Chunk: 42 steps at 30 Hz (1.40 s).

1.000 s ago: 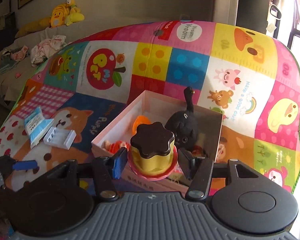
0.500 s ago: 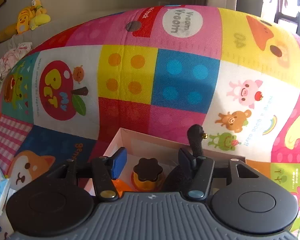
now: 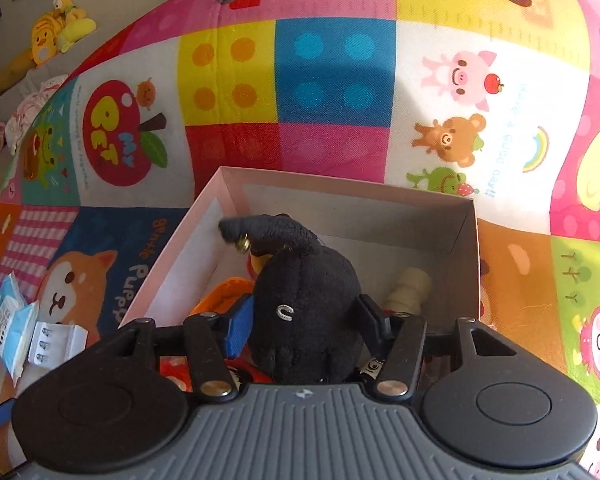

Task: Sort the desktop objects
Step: 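Lower the pudding cup into the pink box and open the right tool, then grasp the blue tissue pack with the left tool while the right tool moves to the white charger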

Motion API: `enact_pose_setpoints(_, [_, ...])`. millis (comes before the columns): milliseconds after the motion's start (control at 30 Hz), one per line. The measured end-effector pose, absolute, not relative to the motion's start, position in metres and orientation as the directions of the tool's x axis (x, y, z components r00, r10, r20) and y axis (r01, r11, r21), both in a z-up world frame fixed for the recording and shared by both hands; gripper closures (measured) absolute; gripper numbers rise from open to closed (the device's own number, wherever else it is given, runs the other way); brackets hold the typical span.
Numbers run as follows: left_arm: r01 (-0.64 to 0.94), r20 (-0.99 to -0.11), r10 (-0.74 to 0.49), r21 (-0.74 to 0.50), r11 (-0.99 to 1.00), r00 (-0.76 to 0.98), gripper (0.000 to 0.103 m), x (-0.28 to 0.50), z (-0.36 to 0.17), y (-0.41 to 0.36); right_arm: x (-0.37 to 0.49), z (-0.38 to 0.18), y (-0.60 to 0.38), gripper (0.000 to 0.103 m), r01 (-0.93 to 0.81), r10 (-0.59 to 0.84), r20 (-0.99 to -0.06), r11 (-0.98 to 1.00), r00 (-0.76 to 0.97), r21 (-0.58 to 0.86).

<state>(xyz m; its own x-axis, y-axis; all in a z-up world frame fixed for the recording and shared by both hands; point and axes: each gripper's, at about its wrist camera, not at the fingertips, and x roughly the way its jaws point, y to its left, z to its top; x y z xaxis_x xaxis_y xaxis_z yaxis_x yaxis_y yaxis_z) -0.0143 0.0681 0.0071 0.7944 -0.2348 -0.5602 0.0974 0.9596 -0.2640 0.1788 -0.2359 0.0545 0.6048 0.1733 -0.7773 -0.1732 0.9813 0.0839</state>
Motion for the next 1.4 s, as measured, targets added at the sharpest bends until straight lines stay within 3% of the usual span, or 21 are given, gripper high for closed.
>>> enact_pose_setpoints(233, [0.080, -0.572, -0.230, -0.276, 0.958, 0.787, 0.000, -0.012, 0.005, 0.071, 0.149, 0.078, -0.220, 0.046, -0.172, 0.115, -0.687, 0.985, 0.717, -0.014])
enact_pose_setpoints(367, [0.066, -0.565, -0.219, -0.279, 0.958, 0.795, 0.000, -0.012, 0.007, 0.074, 0.105, 0.101, -0.174, 0.033, -0.335, 0.229, -0.575, 0.939, 0.785, -0.083])
enact_pose_setpoints(467, [-0.016, -0.547, -0.120, -0.237, 0.971, 0.828, 0.000, -0.015, 0.011, 0.084, 0.075, 0.104, -0.131, 0.026, -0.472, 0.344, -0.533, 0.873, 0.773, -0.121])
enact_pose_setpoints(600, [-0.170, -0.516, 0.025, -0.236, 0.957, 0.856, 0.000, -0.021, 0.016, 0.117, 0.053, 0.079, -0.078, 0.015, -0.605, 0.441, -0.567, 0.785, 0.696, -0.132])
enact_pose_setpoints(767, [-0.334, -0.502, 0.147, -0.306, 0.892, 0.852, 0.000, -0.031, 0.018, 0.164, 0.056, 0.032, -0.030, 0.012, -0.636, 0.413, -0.637, 0.755, 0.650, -0.159])
enact_pose_setpoints(1000, [-0.348, -0.520, 0.132, -0.344, 0.872, 0.844, 0.000, -0.035, 0.010, 0.178, 0.094, 0.002, -0.016, 0.012, -0.599, 0.408, -0.704, 0.800, 0.581, -0.031])
enact_pose_setpoints(1100, [-0.341, -0.517, 0.128, -0.341, 0.876, 0.846, 0.000, -0.036, 0.010, 0.175, 0.094, -0.002, -0.012, 0.021, -0.602, 0.385, -0.713, 0.796, 0.586, -0.064])
enact_pose_setpoints(1400, [-0.261, -0.542, 0.056, -0.309, 0.915, 0.838, 0.000, -0.027, 0.010, 0.160, 0.040, 0.006, -0.073, 0.021, -0.653, 0.412, -0.733, 0.755, 0.541, -0.057])
